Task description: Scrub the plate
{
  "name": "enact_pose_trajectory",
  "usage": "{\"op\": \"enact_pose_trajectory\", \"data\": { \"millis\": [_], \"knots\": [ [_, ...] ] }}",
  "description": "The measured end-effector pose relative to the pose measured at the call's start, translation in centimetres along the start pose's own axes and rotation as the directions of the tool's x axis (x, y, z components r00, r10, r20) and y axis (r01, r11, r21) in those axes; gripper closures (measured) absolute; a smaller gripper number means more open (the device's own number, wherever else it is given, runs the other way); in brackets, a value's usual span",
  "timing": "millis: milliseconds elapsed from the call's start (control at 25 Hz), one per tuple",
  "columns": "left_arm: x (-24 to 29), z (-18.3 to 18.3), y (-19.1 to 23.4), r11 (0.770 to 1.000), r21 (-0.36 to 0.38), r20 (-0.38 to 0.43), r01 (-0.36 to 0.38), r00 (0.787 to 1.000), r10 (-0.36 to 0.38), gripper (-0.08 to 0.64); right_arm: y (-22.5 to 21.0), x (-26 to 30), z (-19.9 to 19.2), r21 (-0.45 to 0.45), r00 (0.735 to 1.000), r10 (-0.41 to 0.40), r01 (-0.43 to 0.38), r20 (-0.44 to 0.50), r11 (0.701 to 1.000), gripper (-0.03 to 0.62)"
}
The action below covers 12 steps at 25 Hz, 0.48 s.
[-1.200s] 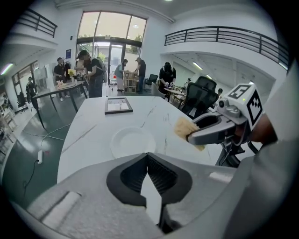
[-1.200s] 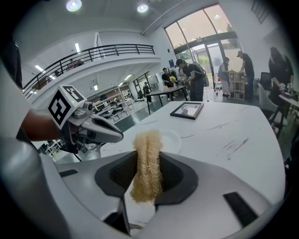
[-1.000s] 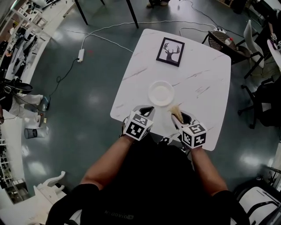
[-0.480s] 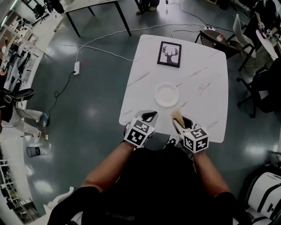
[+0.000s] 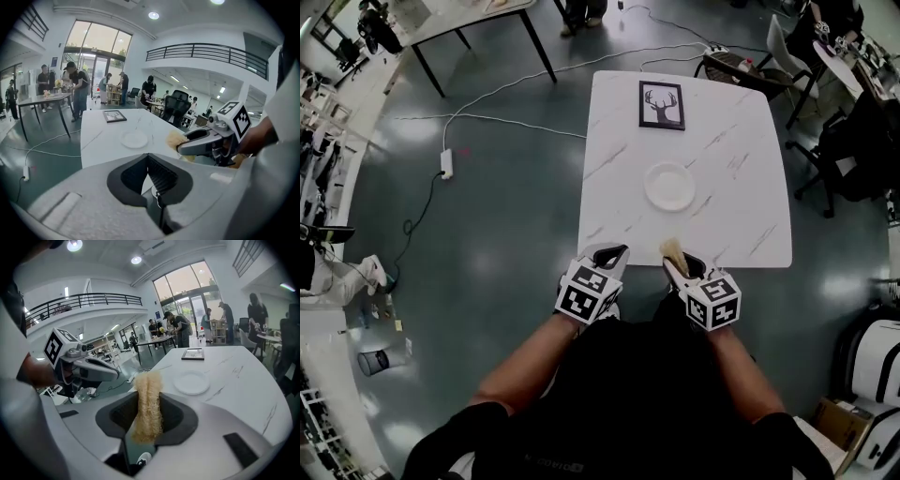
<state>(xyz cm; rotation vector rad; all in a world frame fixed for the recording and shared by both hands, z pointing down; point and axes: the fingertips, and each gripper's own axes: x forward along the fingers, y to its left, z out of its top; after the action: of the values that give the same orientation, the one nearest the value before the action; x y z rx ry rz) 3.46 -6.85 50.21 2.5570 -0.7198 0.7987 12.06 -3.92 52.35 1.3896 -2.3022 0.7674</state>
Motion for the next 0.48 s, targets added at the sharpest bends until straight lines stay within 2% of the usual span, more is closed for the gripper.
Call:
{"op": "enact_pose_trajectory", "data": {
  "millis": [240, 480],
  "knots": [
    [-3.0, -1.5, -0.3, 0.998, 0.036, -0.004, 0.061, 0.998, -0.060, 0.552, 3.2, -1.7, -1.4, 0.047, 0.996, -0.087, 0.086, 0.025, 0.995, 0.465],
    [-3.0, -1.5, -1.3, 0.993, 0.047, 0.006, 0.104, 0.994, -0.105, 0.552, 4.2, -3.5, -2.6, 0.059, 0.992, -0.123, 0.122, 0.014, 0.991, 0.465]
  ]
}}
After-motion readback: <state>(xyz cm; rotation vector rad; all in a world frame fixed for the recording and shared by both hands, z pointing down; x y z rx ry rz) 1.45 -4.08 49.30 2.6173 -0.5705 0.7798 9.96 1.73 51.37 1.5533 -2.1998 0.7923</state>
